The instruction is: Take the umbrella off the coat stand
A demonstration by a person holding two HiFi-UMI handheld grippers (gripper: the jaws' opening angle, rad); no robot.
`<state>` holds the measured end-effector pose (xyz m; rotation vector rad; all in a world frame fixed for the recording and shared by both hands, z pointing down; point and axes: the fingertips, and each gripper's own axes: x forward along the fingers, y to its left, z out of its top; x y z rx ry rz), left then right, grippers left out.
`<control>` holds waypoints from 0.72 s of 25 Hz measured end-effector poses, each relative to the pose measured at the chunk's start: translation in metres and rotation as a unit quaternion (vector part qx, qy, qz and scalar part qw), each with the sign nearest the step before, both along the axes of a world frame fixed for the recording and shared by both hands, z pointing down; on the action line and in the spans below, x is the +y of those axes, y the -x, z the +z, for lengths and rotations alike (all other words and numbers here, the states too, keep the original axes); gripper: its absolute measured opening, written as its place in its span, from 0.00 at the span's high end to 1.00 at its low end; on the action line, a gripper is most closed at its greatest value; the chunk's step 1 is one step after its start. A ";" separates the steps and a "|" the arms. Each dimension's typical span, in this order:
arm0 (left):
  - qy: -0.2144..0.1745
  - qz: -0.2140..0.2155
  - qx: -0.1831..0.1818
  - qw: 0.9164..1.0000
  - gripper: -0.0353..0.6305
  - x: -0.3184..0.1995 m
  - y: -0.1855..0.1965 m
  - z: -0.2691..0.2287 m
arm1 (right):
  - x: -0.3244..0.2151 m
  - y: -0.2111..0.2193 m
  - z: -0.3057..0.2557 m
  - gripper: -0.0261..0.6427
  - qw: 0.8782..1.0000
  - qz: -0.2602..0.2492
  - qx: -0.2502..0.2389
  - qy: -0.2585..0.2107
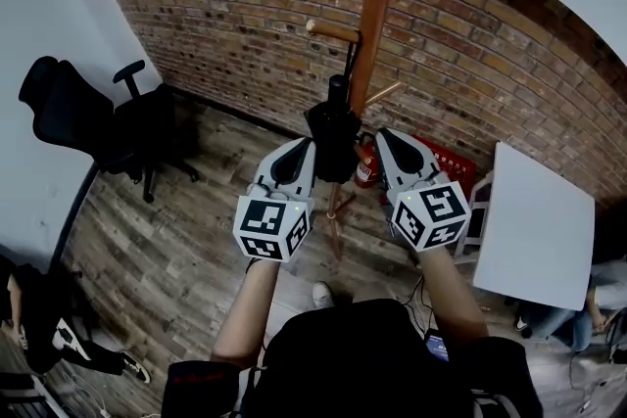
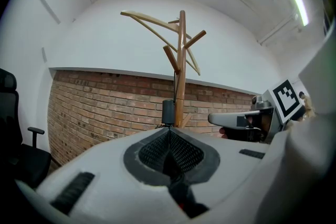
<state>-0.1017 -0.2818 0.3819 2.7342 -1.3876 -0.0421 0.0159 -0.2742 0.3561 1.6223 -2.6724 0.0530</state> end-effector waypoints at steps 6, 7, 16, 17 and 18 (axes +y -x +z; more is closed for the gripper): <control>-0.001 0.019 0.004 1.000 0.92 0.001 -0.003 0.000 | 0.004 -0.002 -0.001 0.92 1.000 0.004 0.005 0.000; -0.002 0.022 0.003 1.000 0.92 0.001 -0.003 0.000 | 0.004 -0.002 -0.001 0.92 1.000 0.004 0.005 0.000; 0.004 0.019 0.014 1.000 0.91 -0.001 -0.007 0.006 | 0.000 -0.012 0.006 0.92 1.000 -0.008 -0.003 0.005; 0.004 0.019 0.017 1.000 0.91 -0.001 -0.008 0.007 | -0.002 -0.013 0.006 0.92 1.000 -0.011 -0.003 0.006; 0.005 0.018 0.018 1.000 0.91 -0.002 -0.008 0.007 | -0.003 -0.014 0.006 0.92 1.000 -0.013 -0.003 0.006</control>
